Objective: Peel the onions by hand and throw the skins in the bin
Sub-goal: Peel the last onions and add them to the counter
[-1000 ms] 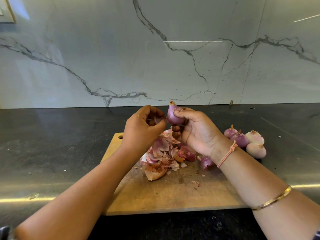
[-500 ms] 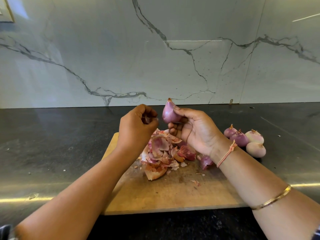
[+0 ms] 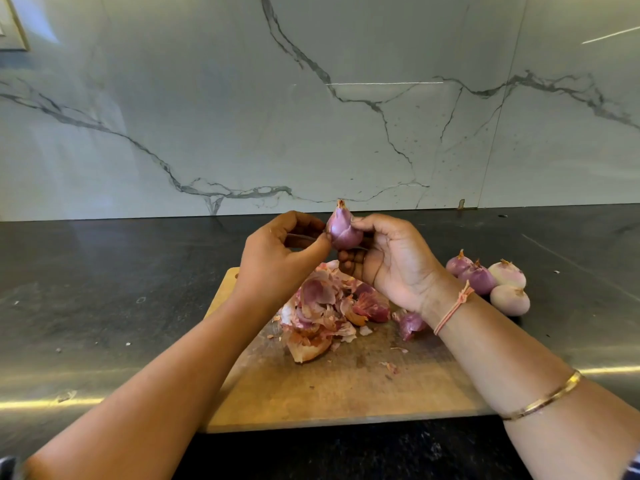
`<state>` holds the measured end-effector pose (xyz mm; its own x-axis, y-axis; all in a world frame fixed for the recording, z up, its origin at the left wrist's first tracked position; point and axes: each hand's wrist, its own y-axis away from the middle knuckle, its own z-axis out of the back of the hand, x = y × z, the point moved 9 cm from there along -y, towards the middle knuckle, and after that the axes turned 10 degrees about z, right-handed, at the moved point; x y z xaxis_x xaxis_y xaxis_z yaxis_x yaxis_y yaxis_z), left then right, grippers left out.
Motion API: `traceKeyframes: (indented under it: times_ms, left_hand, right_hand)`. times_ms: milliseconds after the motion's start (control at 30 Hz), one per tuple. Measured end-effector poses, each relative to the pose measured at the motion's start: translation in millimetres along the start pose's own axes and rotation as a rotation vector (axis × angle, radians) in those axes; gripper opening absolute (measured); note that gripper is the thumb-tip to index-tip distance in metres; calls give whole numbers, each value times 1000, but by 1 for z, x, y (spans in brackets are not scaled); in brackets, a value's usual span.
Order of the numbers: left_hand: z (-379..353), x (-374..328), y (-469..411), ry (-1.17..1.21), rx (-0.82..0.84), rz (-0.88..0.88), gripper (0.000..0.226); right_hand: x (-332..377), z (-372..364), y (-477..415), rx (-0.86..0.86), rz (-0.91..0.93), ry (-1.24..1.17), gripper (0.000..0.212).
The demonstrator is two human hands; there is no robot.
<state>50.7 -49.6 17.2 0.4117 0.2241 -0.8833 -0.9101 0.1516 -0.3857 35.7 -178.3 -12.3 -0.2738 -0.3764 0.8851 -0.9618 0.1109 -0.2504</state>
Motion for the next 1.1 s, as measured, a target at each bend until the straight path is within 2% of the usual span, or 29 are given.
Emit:
traceKeyframes:
  times_ms: [267, 433, 700, 867, 1100]
  left_hand:
    - [3, -1, 0, -28, -36, -9, 12]
    - [11, -1, -5, -78, -115, -22, 21]
    - [2, -7, 1, 24, 5, -28, 12]
    - [2, -6, 1, 17, 6, -36, 11]
    - [2, -10, 2, -48, -52, -80, 17]
  right_hand:
    - [0, -2, 2, 38, 20, 57, 18]
    - [1, -8, 4, 85, 64, 90, 17]
    - [-1, -2, 0, 57, 20, 35, 24]
    - [-4, 0, -1, 58, -1, 22, 36]
    - [-4, -2, 0, 81, 9, 57, 29]
